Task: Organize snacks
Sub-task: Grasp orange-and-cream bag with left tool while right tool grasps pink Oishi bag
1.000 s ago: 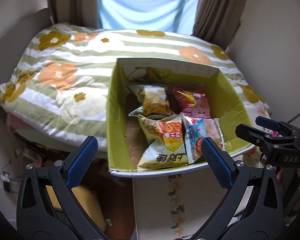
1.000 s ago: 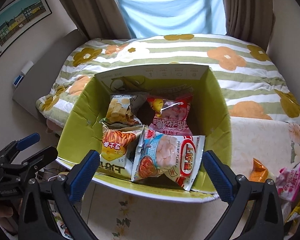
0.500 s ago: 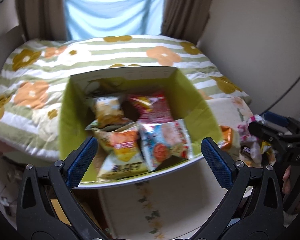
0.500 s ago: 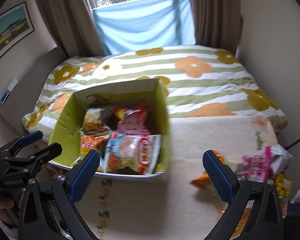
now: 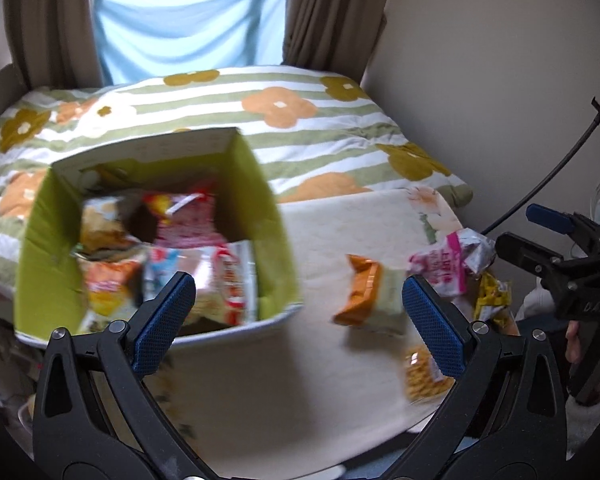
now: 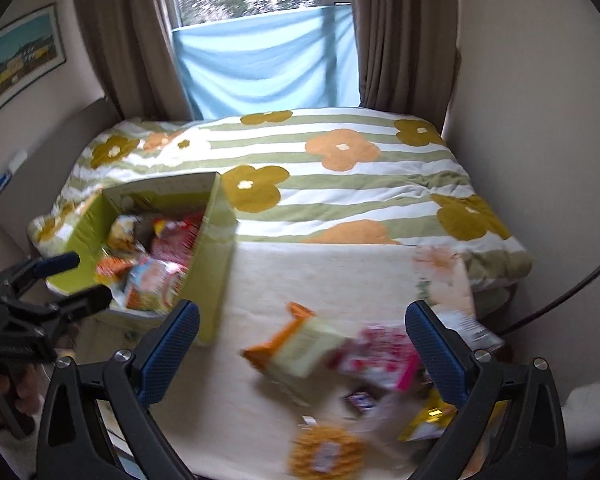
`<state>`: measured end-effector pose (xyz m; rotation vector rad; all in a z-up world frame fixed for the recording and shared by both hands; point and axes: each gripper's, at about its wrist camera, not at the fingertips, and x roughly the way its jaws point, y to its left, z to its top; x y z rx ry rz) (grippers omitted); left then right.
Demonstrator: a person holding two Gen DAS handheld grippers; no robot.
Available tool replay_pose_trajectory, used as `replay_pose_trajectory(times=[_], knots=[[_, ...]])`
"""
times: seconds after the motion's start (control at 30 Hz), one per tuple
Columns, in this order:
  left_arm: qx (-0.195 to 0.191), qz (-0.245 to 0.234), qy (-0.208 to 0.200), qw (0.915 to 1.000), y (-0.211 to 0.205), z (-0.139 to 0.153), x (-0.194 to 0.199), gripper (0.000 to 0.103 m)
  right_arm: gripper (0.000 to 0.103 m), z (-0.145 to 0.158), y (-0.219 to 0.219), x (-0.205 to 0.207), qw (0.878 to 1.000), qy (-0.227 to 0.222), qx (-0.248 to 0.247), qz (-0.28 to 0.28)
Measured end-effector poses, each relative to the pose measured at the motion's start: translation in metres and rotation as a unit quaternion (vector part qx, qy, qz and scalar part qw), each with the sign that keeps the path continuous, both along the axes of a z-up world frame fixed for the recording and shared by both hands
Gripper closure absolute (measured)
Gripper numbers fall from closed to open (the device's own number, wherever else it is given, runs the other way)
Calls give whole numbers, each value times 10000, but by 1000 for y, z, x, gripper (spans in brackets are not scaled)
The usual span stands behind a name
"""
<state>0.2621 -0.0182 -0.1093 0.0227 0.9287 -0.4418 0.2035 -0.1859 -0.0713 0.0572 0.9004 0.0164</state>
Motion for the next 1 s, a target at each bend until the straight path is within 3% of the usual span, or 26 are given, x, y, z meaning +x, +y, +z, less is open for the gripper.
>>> replay_pose_trajectory(times=[0.23, 0.4, 0.7, 1.0], knots=[[239, 112, 135, 9996, -69, -20, -10, 1, 1, -24, -56, -1, 9969, 144, -173, 752], [399, 99, 311, 9987, -97, -39, -9, 1, 1, -45, -73, 3, 9893, 264, -412, 1374], [721, -228, 822, 9937, -132, -96, 6, 1, 1, -95, -83, 22, 9695, 640, -565, 2299], [958, -626, 1148, 9868, -153, -151, 25, 3, 1, -137, -65, 30, 9389, 809, -1202, 3123]])
